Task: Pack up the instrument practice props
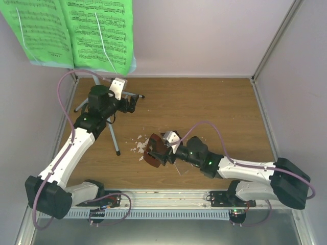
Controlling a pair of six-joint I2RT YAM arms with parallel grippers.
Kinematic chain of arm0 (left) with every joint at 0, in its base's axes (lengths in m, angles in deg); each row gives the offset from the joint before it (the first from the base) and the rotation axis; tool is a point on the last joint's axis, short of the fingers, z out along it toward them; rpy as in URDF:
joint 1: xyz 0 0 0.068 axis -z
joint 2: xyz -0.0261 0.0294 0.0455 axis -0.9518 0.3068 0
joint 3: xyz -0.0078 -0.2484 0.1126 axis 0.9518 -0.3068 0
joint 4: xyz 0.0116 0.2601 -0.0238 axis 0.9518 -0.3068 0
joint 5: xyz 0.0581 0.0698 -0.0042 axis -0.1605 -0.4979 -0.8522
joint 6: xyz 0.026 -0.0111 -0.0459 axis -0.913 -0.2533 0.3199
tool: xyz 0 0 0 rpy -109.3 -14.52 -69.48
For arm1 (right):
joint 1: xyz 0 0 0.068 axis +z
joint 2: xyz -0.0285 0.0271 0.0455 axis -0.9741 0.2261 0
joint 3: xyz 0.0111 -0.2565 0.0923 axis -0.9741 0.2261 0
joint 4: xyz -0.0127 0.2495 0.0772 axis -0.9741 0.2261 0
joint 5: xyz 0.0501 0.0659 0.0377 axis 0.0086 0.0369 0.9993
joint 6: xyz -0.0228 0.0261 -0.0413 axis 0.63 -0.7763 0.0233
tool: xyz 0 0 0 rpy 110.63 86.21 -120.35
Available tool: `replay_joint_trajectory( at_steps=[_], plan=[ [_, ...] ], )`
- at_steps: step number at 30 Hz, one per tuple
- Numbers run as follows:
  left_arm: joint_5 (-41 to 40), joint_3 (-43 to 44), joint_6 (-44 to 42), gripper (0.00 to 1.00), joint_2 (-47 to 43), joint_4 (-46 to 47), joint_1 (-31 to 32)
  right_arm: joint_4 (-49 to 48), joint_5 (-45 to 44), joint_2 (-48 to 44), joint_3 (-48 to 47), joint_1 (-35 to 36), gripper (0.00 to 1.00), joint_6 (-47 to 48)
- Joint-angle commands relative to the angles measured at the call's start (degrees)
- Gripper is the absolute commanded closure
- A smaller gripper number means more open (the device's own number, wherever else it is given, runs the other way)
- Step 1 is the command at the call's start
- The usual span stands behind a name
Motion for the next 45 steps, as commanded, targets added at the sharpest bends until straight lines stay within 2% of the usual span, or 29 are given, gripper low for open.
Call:
replay_joint_trajectory(
  at_steps=[1, 14, 24, 29, 33, 38, 42, 45],
  plan=[
    [-2.41, -1.45, -2.52, 0.01, 0.10, 1.83, 0.35, -5.81, 0.21, 2.93, -0.29, 0.55, 0.01, 1.92],
    [0.16, -2.01, -0.64, 0.01, -2.62, 2.54, 0.36, -7.09, -4.84, 7.94, -0.90, 0.34, 0.01, 1.71],
    [0.28, -2.49, -0.38, 0.01, -3.52, 3.01, 0.42, -6.93, -5.55, 7.83, -0.39, -0.32, 0.15, -0.07],
    [-0.34, -2.12, -0.68, 0.01, -2.50, 2.46, 0.39, -7.36, -5.22, 8.42, -1.40, -0.33, 0.09, -0.18],
    [-0.46, -2.33, -0.74, 0.01, -2.83, 2.64, 0.32, -8.14, -5.99, 8.95, -1.35, -0.32, 0.09, -0.20],
    [-1.13, -2.61, -0.94, 0.01, -2.60, 2.76, 0.35, -6.61, -8.92, 8.48, -1.32, -0.54, 0.13, -0.60],
    [-0.64, -2.44, -0.70, 0.01, -2.03, 2.64, 0.36, -6.71, -9.06, 7.70, 0.05, -0.93, 0.21, -1.14],
    [0.07, -2.41, -0.50, 0.01, -1.92, 2.58, 0.42, -6.99, -8.62, 7.38, 0.71, -1.12, 0.23, -1.15]
  ],
)
